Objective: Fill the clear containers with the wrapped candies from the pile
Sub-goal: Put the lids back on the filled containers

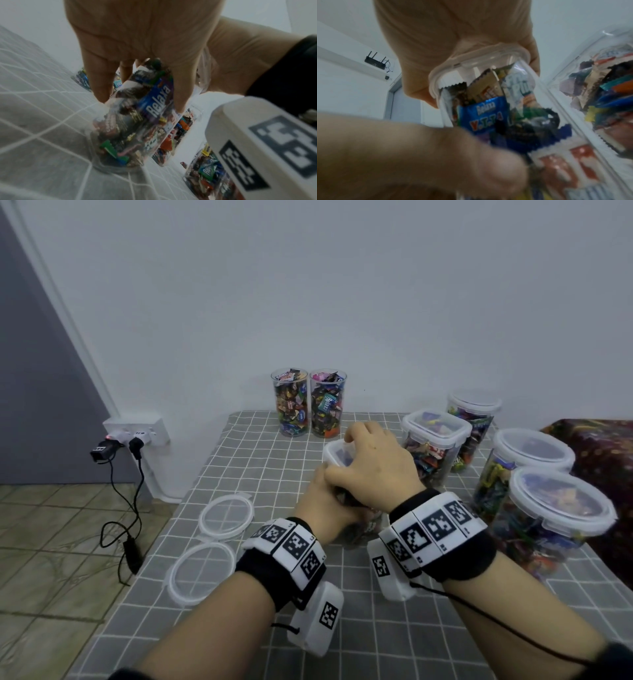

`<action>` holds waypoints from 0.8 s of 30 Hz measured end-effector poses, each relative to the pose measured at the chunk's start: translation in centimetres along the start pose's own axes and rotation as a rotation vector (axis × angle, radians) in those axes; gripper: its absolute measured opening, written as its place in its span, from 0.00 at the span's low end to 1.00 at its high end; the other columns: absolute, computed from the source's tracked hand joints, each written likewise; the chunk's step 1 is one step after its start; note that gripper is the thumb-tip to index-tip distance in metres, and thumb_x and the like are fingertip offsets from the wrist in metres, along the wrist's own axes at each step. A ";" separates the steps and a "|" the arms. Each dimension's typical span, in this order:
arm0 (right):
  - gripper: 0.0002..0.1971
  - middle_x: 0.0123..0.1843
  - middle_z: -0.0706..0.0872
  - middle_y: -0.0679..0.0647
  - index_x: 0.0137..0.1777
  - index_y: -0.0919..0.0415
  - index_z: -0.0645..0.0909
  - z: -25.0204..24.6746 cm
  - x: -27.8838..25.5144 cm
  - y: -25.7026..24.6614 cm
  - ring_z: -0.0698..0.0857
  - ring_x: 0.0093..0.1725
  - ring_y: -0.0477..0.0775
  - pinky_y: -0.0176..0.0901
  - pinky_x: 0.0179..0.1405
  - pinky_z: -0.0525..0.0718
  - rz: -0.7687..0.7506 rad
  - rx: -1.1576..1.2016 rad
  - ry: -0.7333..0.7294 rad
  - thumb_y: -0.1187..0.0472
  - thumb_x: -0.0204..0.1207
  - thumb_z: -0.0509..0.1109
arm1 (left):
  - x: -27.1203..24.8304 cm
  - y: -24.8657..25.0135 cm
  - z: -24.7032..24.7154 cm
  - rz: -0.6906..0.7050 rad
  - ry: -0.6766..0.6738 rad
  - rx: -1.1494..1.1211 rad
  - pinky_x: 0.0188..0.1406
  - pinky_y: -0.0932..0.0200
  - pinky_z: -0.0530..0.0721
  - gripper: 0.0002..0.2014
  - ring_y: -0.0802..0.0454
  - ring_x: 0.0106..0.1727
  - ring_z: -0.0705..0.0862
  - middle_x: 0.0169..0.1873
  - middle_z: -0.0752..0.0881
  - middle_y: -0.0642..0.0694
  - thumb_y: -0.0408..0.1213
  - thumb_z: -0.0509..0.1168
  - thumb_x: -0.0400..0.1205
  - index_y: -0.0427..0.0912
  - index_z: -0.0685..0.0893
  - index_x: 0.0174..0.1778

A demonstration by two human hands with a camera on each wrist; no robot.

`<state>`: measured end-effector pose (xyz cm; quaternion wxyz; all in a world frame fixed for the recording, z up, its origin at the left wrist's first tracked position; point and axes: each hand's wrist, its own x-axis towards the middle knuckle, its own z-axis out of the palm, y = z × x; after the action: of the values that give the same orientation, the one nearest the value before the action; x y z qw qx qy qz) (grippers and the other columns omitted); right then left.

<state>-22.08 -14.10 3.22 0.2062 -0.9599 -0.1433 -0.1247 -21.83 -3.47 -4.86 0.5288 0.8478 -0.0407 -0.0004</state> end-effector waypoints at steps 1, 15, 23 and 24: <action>0.24 0.56 0.75 0.51 0.57 0.56 0.72 0.0 0.3 0.2 0.74 0.56 0.54 0.51 0.50 0.78 -0.005 0.000 0.001 0.45 0.65 0.69 | 0.0 -0.2 -0.3 -0.024 -0.017 0.032 0.58 0.48 0.83 0.45 0.53 0.59 0.83 0.58 0.83 0.52 0.50 0.80 0.54 0.49 0.71 0.69; 0.25 0.56 0.73 0.57 0.57 0.59 0.71 1.2 8.4 1.5 0.78 0.53 0.62 0.51 0.48 0.79 0.064 -0.049 0.011 0.43 0.67 0.70 | 0.5 -2.9 -10.9 -0.330 0.063 0.494 0.70 0.46 0.74 0.40 0.43 0.72 0.73 0.76 0.69 0.42 0.52 0.74 0.72 0.46 0.64 0.78; 0.24 0.59 0.72 0.58 0.57 0.60 0.72 1.5 12.7 2.2 0.77 0.55 0.64 0.56 0.53 0.80 0.171 -0.052 0.068 0.45 0.67 0.70 | 2.2 -3.7 -13.8 -0.339 0.078 0.535 0.65 0.51 0.76 0.33 0.45 0.68 0.77 0.71 0.75 0.43 0.55 0.71 0.74 0.45 0.73 0.72; 0.25 0.60 0.72 0.58 0.59 0.60 0.72 1.4 13.3 2.4 0.76 0.57 0.64 0.57 0.54 0.79 0.201 -0.059 0.094 0.45 0.67 0.70 | 2.5 -3.6 -14.1 -0.335 0.088 0.541 0.66 0.50 0.76 0.32 0.45 0.67 0.78 0.71 0.75 0.43 0.55 0.71 0.74 0.45 0.74 0.72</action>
<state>-8.70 -12.60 5.10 0.1958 -0.9682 -0.0326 -0.1524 -18.43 10.58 -1.80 0.2778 0.9518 0.1239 -0.0401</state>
